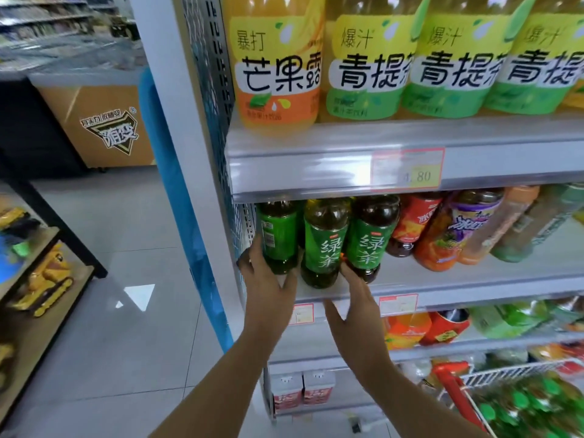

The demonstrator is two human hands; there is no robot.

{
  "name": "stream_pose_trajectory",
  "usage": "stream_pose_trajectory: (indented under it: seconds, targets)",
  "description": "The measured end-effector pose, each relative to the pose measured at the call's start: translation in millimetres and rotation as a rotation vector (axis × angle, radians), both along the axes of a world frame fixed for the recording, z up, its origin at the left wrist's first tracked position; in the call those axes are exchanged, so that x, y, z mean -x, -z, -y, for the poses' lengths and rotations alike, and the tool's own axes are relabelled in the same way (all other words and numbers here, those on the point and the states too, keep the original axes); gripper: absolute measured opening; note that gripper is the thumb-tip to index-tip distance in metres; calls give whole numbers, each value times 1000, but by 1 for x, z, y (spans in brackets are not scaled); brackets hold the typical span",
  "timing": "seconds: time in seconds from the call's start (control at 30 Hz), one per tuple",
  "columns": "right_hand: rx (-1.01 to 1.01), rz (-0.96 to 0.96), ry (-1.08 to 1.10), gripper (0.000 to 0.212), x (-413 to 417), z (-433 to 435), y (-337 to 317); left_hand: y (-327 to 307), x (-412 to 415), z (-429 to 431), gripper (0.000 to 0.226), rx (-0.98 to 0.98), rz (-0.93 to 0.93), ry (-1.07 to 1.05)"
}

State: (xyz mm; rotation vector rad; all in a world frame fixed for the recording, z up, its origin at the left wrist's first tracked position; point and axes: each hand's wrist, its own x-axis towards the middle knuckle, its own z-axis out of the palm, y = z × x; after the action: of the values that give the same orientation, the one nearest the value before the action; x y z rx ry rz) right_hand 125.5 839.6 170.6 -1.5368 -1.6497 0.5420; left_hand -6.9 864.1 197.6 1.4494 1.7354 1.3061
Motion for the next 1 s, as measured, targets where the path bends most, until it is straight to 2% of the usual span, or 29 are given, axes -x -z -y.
stream_pose_trajectory:
  seconds: [0.1, 0.17, 0.27, 0.33, 0.4, 0.43, 0.53, 0.6, 0.67, 0.8, 1.0]
  targets:
    - [-24, 179, 0, 54, -28, 18, 15, 23, -7, 23, 67, -125, -278, 133]
    - [14, 220, 12, 52, -46, 21, 19, 29, -10, 18, 64, -33, -449, 179]
    - [80, 225, 38, 48, -70, 19, 16, 25, -12, -2, 74, 197, -537, 168]
    - [101, 206, 44, 47, -85, 20, 16, 21, -13, -11, 75, 264, -508, 135]
    - [92, 198, 56, 44, -101, 24, 19, 19, -16, -11, 72, 249, -465, 76]
    - [84, 191, 67, 43, -109, 28, 21, 21, -21, -5, 68, 180, -448, 31]
    - [116, 146, 135, 37, -142, 45, 29, 33, -51, 23, 52, -196, -387, -51]
    - [200, 126, 195, 34, -169, 59, 40, 45, -87, 45, 43, -303, -364, 27]
    - [257, 146, 248, 32, -203, 72, 55, 59, -129, 61, 36, -262, -347, 211]
    - [367, 160, 384, 27, -276, 93, 80, 95, -215, 73, 38, -104, -392, 532]
    - [541, 207, 543, 36, -393, 113, 133, 164, -317, 75, 29, 117, -401, 721]
